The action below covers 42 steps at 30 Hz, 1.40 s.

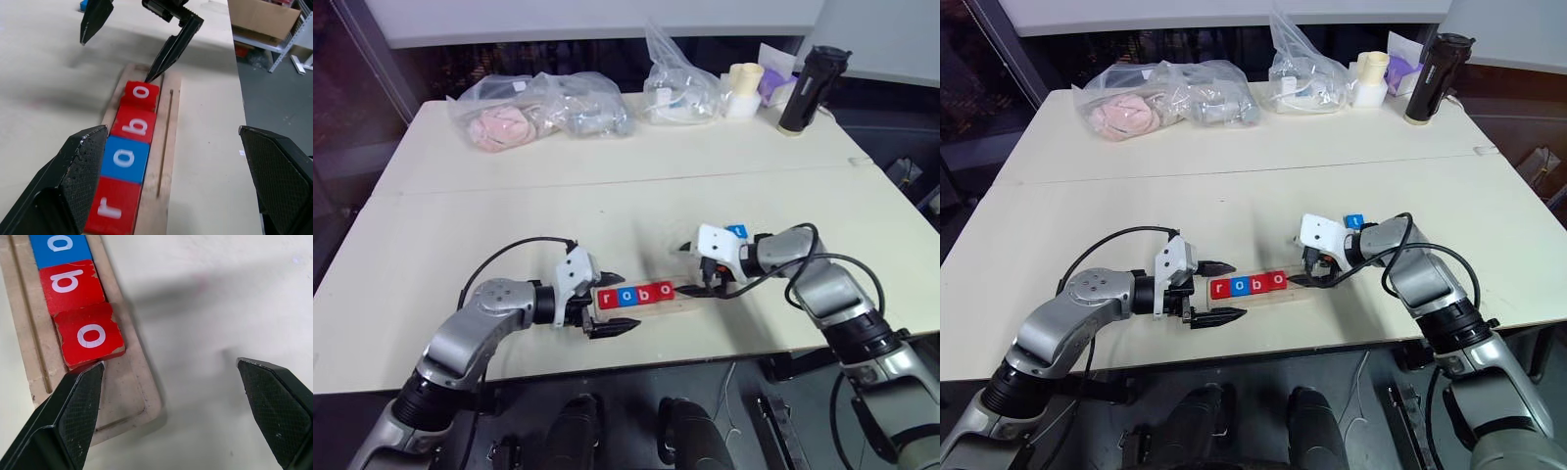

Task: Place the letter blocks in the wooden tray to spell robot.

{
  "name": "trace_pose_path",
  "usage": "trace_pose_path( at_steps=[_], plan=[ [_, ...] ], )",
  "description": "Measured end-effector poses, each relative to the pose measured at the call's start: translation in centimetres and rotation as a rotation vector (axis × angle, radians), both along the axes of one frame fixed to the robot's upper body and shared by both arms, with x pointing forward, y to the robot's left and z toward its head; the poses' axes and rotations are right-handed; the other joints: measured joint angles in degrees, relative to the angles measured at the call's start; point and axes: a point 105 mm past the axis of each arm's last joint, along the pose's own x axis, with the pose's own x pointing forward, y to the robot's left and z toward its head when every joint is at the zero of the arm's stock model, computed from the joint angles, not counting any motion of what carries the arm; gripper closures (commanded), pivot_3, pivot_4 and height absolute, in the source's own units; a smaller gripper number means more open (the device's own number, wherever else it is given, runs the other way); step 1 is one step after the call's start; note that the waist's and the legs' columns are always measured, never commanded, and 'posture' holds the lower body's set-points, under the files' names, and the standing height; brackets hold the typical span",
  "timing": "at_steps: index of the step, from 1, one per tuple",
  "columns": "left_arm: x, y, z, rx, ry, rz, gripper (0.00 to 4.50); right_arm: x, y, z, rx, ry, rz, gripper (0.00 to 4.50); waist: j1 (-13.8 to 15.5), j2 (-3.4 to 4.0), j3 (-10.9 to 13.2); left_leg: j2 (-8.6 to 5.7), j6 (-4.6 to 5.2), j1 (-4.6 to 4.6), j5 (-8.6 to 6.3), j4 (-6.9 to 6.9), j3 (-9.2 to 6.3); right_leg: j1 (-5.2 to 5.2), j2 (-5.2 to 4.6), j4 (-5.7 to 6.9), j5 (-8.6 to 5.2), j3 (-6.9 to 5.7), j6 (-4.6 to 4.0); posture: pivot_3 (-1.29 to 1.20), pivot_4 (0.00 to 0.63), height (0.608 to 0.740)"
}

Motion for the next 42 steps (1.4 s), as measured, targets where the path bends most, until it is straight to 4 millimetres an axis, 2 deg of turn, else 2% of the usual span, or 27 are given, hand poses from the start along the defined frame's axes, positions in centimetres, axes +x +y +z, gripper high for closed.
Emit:
trace_pose_path(
  at_steps=[7, 12, 15, 19, 21, 25, 30, 35, 42],
  plan=[
    [0.1, 0.0, 0.0, 0.0, -0.002, 0.006, 0.0, -0.1, 0.1, -0.1, -0.003, 0.004, 0.008, 0.07, 0.01, 0.0, 0.0, 0.0, 0.0, 0.0, 0.0, 0.0, 0.0, 0.0, 0.0, 0.0, 0.0, 0.0, 0.0, 0.0, 0.15, 0.725],
    [0.1, 0.0, 0.0, 0.0, -0.002, 0.006, 0.0, 0.0, -1.5, 1.1, -0.046, -0.032, -0.015, 0.07, 0.03, 0.0, 0.0, -0.01, 0.0, -0.01, 0.0, 0.01, 0.01, 0.01, -0.01, 0.0, 0.0, 0.0, 0.01, 0.0, 0.15, 0.725],
    [0.1, 0.0, 0.0, 0.0, -0.002, 0.007, 0.0, 1.0, -2.6, 2.5, -0.006, -0.091, -0.109, 0.07, 0.02, 0.0, 0.0, 0.0, 0.0, 0.0, 0.0, 0.01, 0.0, 0.01, -0.01, 0.0, 0.0, 0.0, 0.01, 0.0, 0.15, 0.725],
    [0.0, 0.0, 0.0, -0.002, -0.002, 0.006, 0.0, 3.8, -4.4, 4.5, 0.108, -0.183, -0.363, 0.07, -0.03, 0.0, 0.0, 0.02, 0.0, 0.01, 0.0, 0.01, 0.01, -0.01, -0.01, 0.03, 0.02, 0.01, -0.03, 0.0, 0.15, 0.725],
    [0.0, -0.1, 0.0, -0.003, -0.002, 0.005, 0.0, 4.9, -5.3, 4.9, 0.152, -0.214, -0.499, 0.07, -0.01, 0.0, -0.01, 0.02, 0.0, 0.0, 0.0, 0.0, 0.0, -0.02, -0.01, 0.03, 0.02, 0.01, -0.03, 0.0, 0.15, 0.725],
    [0.0, -0.2, 0.0, -0.009, -0.002, 0.001, 0.0, 6.4, -7.8, 3.2, 0.185, -0.199, -0.797, 0.07, 0.1, 0.01, -0.01, -0.02, 0.0, -0.02, 0.0, -0.01, 0.01, -0.01, -0.03, 0.02, 0.03, 0.02, -0.03, 0.0, 0.15, 0.725],
    [0.0, -0.2, 0.0, -0.008, -0.002, 0.0, 0.0, 6.5, -10.9, 1.9, 0.187, -0.167, -1.047, 0.07, -0.05, 0.02, -0.01, -0.04, 0.01, -0.02, 0.01, -0.01, 0.03, -0.02, -0.02, 0.01, 0.03, 0.03, -0.03, 0.0, 0.15, 0.725],
    [0.0, -0.3, 0.1, -0.011, -0.002, -0.001, 0.0, 6.3, -11.1, 1.1, 0.254, -0.12, -1.13, 0.07, -0.26, 0.02, -0.02, 0.0, 0.02, 0.05, 0.01, -0.02, 0.02, 0.01, 0.04, 0.08, 0.03, 0.02, -0.02, 0.0, 0.15, 0.725],
    [0.1, -0.3, 0.1, -0.012, -0.002, 0.0, 0.0, 6.4, -9.8, 0.2, 0.337, -0.038, -1.15, 0.07, -0.26, 0.04, -0.02, 0.01, 0.02, 0.07, 0.01, 0.0, 0.01, 0.05, 0.06, 0.1, 0.03, 0.02, 0.0, 0.0, 0.15, 0.725]
  ],
)
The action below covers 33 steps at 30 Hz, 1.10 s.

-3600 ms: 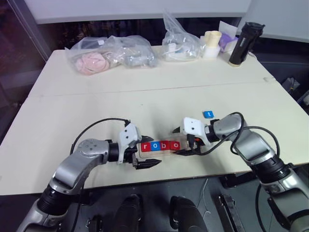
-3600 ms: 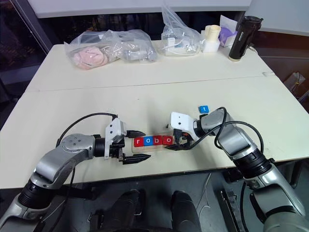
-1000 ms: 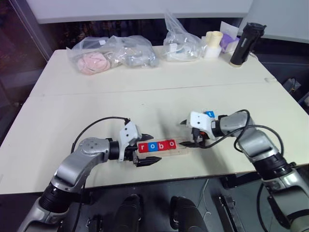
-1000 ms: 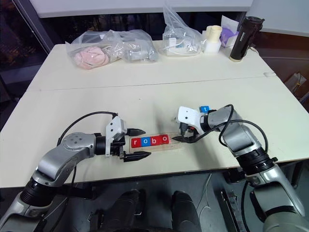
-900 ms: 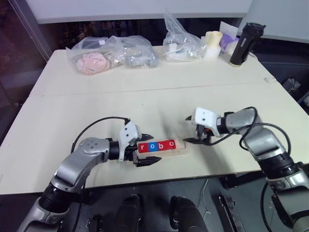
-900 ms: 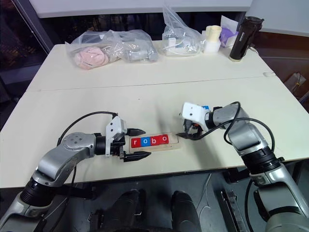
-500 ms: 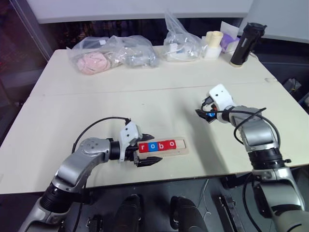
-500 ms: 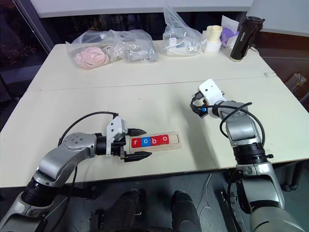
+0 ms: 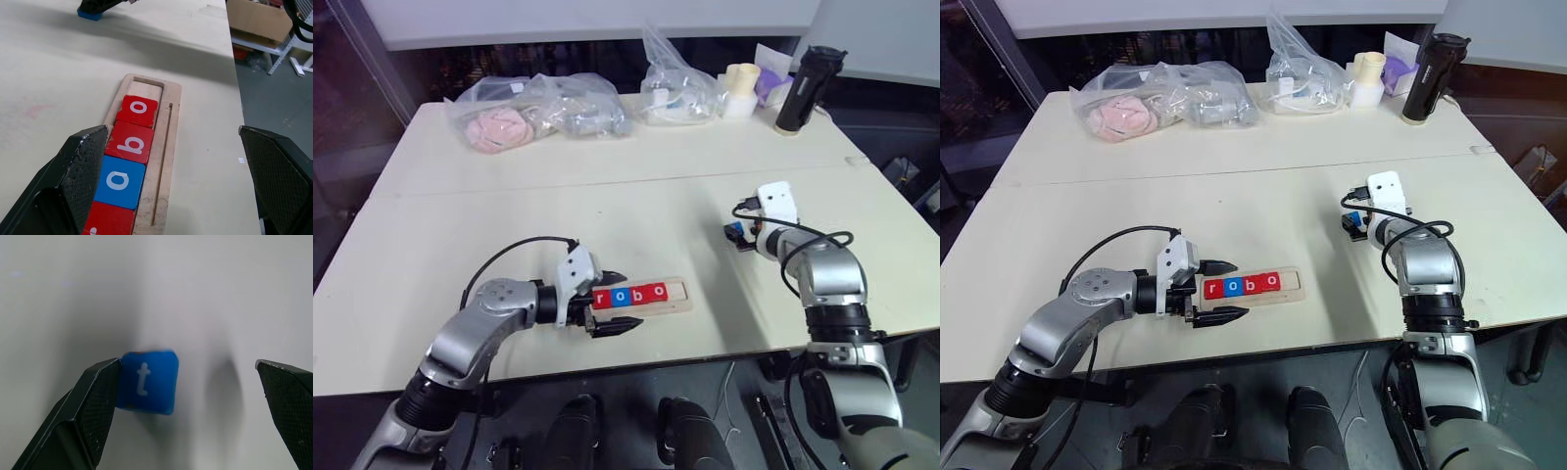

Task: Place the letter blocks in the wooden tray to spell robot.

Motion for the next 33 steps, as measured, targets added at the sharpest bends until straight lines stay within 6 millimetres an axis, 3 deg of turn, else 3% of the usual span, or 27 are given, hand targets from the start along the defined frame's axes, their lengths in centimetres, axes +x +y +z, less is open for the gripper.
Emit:
trace_pose_path(
  at_steps=[22, 25, 28, 30, 33],
  plan=[
    [0.1, 0.0, -0.1, 0.009, -0.009, 0.01, 0.0, 0.1, 1.1, -0.7, 0.018, 0.024, -0.025, 0.07, -0.04, 0.0, -0.02, 0.01, 0.0, 0.01, 0.0, -0.01, -0.02, 0.01, 0.0, -0.01, 0.0, 0.0, 0.0, 0.0, 0.15, 0.725],
    [0.1, 0.0, -0.1, 0.01, -0.01, 0.01, 0.0, -0.1, 1.2, -0.9, 0.073, 0.044, -0.048, 0.95, 0.03, 0.0, -0.02, 0.01, 0.0, 0.01, 0.0, -0.01, -0.03, 0.01, 0.0, -0.01, 0.0, 0.0, 0.0, 0.0, 0.15, 0.725],
    [0.1, 0.0, -0.1, 0.009, -0.01, 0.01, 0.0, -0.2, 1.8, -0.9, 0.124, 0.065, -0.062, 2.53, 0.14, 0.0, -0.02, 0.01, 0.0, 0.0, 0.0, -0.01, -0.04, 0.01, -0.01, -0.01, 0.0, 0.0, 0.0, 0.0, 0.15, 0.725],
    [0.1, 0.0, -0.1, 0.009, -0.011, 0.01, 0.0, -0.3, 1.6, -0.9, 0.139, 0.074, -0.078, 3.32, 0.23, 0.0, -0.02, 0.0, 0.0, 0.0, 0.0, -0.01, -0.03, 0.02, -0.01, -0.03, 0.0, 0.0, 0.0, 0.0, 0.15, 0.725],
    [0.2, 0.0, -0.1, 0.009, -0.012, 0.01, 0.0, -0.3, 1.6, -0.9, 0.145, 0.076, -0.08, 3.31, 0.21, 0.0, -0.02, 0.0, -0.01, 0.0, -0.01, -0.01, -0.04, 0.02, -0.02, -0.05, -0.01, -0.01, 0.0, 0.0, 0.15, 0.725]
  ],
)
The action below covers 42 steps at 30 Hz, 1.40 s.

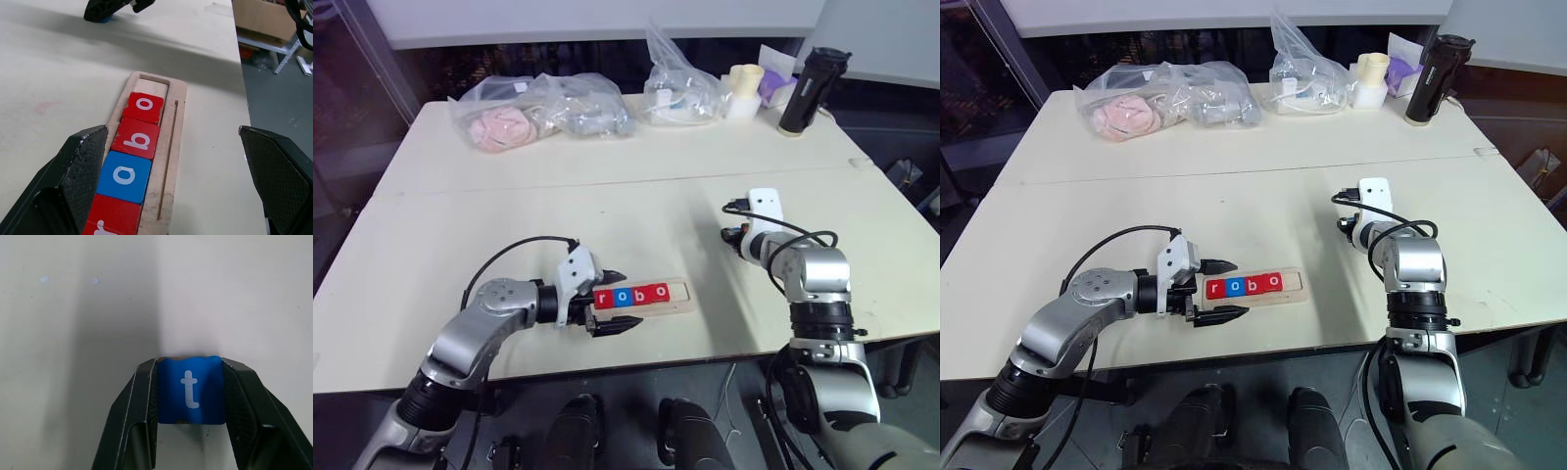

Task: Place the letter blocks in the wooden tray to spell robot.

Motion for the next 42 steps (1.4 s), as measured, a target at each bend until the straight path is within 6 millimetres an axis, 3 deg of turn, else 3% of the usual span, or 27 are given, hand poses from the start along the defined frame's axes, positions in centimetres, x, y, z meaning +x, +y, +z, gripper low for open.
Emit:
trace_pose_path(
  at_steps=[6, 10, 16, 27, 33, 34, 42],
  plan=[
    [0.1, 0.0, 0.0, -0.003, -0.007, -0.001, 0.0, -1.4, 0.0, 0.4, -0.025, 0.039, 0.014, 3.31, 0.06, 0.0, 0.0, 0.0, 0.0, -0.04, 0.0, -0.15, -0.01, -0.07, -0.02, -0.07, -0.01, 0.0, 0.0, 0.0, 0.15, 0.725],
    [0.1, 0.2, 0.0, 0.003, -0.007, -0.001, 0.0, -4.8, 0.4, 0.4, -0.042, 0.097, 0.045, 3.31, 0.01, 0.02, 0.01, -0.02, 0.01, -0.13, 0.0, -0.3, 0.02, -0.24, -0.03, -0.09, -0.02, 0.02, 0.03, 0.0, 0.15, 0.725],
    [0.0, 0.4, -0.2, 0.009, 0.0, -0.009, 0.0, -9.6, 2.6, 0.0, -0.033, 0.127, 0.114, 3.31, -0.16, 0.03, 0.01, 0.04, -0.01, -0.11, -0.01, -0.29, -0.02, -0.28, -0.01, -0.06, -0.03, 0.0, 0.02, 0.0, 0.15, 0.725],
    [-0.2, 0.6, -0.2, 0.019, -0.003, -0.027, 0.0, -11.0, 3.2, -0.8, -0.024, 0.119, 0.101, 3.31, -0.13, 0.03, 0.01, 0.03, -0.04, -0.17, -0.02, -0.38, 0.01, -0.34, -0.13, -0.2, -0.02, 0.01, -0.01, 0.0, 0.15, 0.725],
    [-0.1, 0.7, -0.2, 0.019, -0.003, -0.023, 0.0, -11.0, 2.9, -0.6, -0.062, 0.122, 0.122, 0.35, -0.11, 0.03, 0.01, 0.03, -0.04, -0.18, -0.02, -0.35, 0.02, -0.33, -0.13, -0.2, -0.02, 0.01, 0.0, 0.0, 0.15, 0.725],
    [-0.1, 0.7, -0.2, 0.019, -0.002, -0.022, 0.0, -11.0, 2.8, -0.4, -0.08, 0.122, 0.14, 0.1, -0.13, 0.03, 0.02, 0.03, -0.04, -0.18, -0.02, -0.35, 0.02, -0.33, -0.13, -0.21, -0.02, 0.01, 0.0, 0.0, 0.15, 0.725],
    [-0.1, 0.8, -0.2, 0.021, 0.0, -0.017, 0.0, -11.2, 3.3, 2.1, -0.235, 0.11, 0.501, 0.1, -0.04, 0.01, 0.05, 0.02, -0.03, -0.19, -0.02, -0.37, 0.04, -0.32, -0.11, -0.28, -0.16, -0.01, 0.21, 0.0, 0.15, 0.725]
  ],
)
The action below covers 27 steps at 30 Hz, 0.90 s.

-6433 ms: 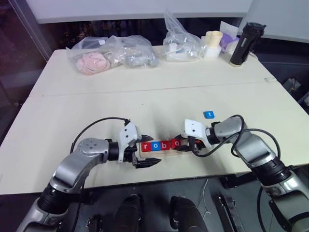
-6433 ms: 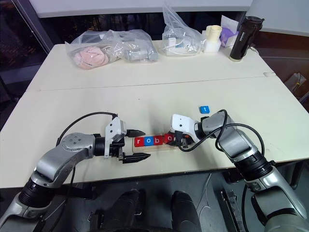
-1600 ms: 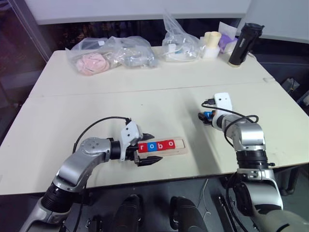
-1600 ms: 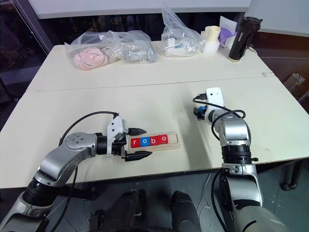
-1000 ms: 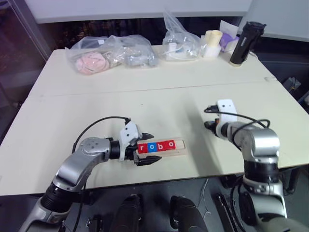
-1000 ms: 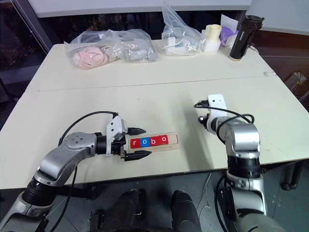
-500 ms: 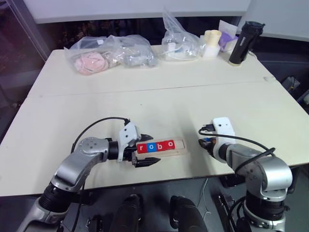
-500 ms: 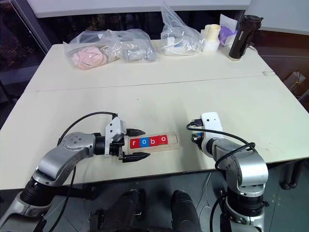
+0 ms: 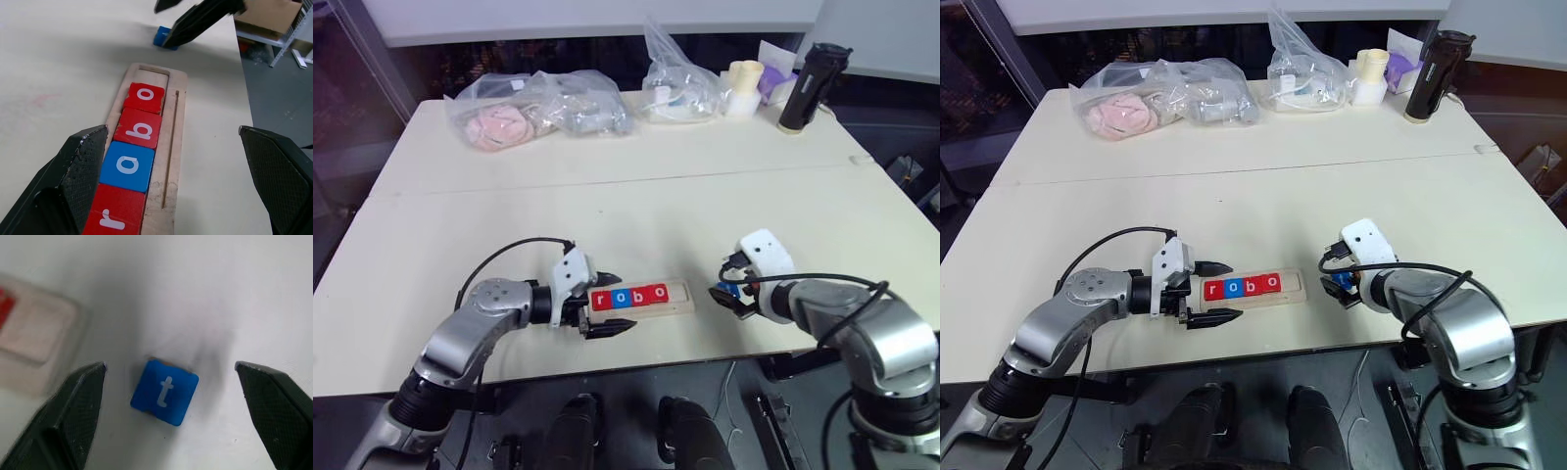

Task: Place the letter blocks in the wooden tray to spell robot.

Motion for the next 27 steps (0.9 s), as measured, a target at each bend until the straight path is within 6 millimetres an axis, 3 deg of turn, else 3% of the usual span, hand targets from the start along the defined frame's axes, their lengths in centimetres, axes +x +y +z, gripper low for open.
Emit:
trace_pose_path(
  at_steps=[9, 14, 18, 27],
  plan=[
    [0.4, 0.0, 0.6, 0.005, -0.013, -0.008, 0.0, -0.4, -0.8, 1.8, -0.039, -0.063, 0.461, 0.1, 0.04, -0.08, 0.05, -0.02, 0.0, 0.0, -0.01, 0.07, 0.04, 0.06, 0.01, -0.07, -0.02, -0.01, 0.04, 0.0, 0.15, 0.725],
    [0.3, 0.0, 0.7, 0.002, -0.007, -0.016, 0.0, 0.3, -2.1, 1.8, -0.068, -0.095, 0.545, 0.1, 0.09, -0.08, 0.05, 0.0, 0.0, -0.01, -0.01, 0.04, 0.04, 0.04, 0.0, -0.06, -0.01, 0.0, 0.02, 0.0, 0.15, 0.725],
    [0.4, 0.2, 0.6, 0.01, 0.001, -0.024, 0.0, 0.5, -3.5, 0.4, -0.089, -0.047, 0.603, 0.1, 0.12, -0.08, 0.05, -0.01, 0.01, -0.01, 0.0, 0.07, 0.05, 0.05, 0.01, -0.06, 0.11, 0.0, -0.16, 0.0, 0.15, 0.725],
    [0.5, 0.4, 0.5, 0.014, 0.012, -0.028, 0.0, 1.2, -4.0, -1.6, -0.074, 0.014, 0.673, 0.1, 0.06, -0.07, 0.05, -0.01, 0.02, 0.02, 0.0, 0.08, 0.05, 0.05, 0.02, 0.02, 0.12, 0.01, -0.19, 0.0, 0.15, 0.725]
  ],
)
